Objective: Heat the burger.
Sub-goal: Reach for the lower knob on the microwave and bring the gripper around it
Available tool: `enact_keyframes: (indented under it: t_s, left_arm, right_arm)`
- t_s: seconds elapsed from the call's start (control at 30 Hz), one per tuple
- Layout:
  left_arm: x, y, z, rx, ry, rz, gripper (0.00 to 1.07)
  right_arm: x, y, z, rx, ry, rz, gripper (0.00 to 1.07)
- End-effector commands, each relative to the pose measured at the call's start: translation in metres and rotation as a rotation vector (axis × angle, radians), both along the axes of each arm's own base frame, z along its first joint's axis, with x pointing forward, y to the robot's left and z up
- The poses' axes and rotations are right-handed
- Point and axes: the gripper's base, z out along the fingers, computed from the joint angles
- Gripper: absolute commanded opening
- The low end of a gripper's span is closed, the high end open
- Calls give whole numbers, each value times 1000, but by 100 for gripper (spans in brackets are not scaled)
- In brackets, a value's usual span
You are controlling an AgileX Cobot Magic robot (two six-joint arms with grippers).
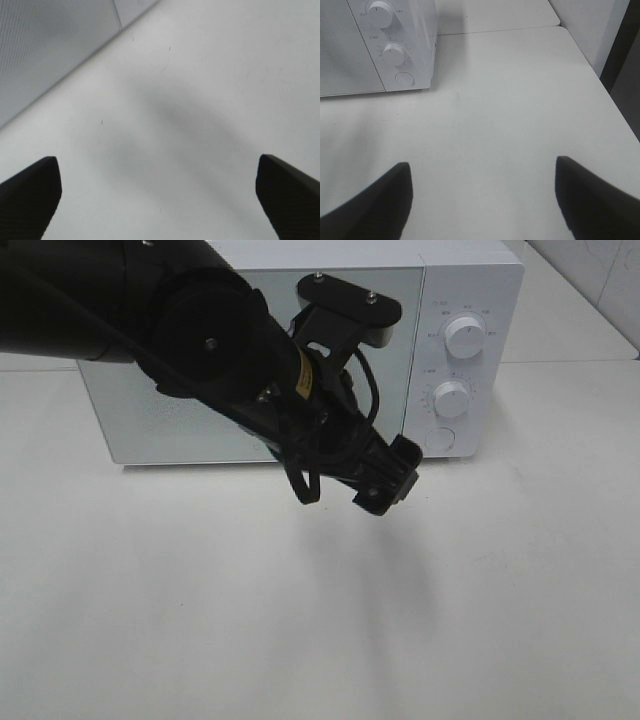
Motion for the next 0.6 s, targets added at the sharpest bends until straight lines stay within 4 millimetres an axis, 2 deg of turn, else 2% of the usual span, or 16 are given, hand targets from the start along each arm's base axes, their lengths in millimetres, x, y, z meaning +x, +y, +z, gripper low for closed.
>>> enact_keyframes:
  t_s: [0.03,0.13,0.3,0.37,0.47,0.6]
  left_arm:
    - [-14,15,5,125,135,45,101]
    - [-19,26,7,224,176,43,101]
    - [-22,36,13,290,197,43,101]
    - [-20,49,18,322,238,74,101]
    - [-19,57,22,335,265,81,101]
    - [-8,81,39,280,301,117,101]
  right_arm:
    - [-4,0,-1,1,-31,-6,75]
    - [-4,0,-1,2,-31,-6,75]
    - [-4,0,-1,2,-31,-6,75]
    - [-4,0,-1,2,-31,-6,75]
    - [-4,0,-1,2,-31,-6,75]
    - [-4,0,-1,2,-31,-6,75]
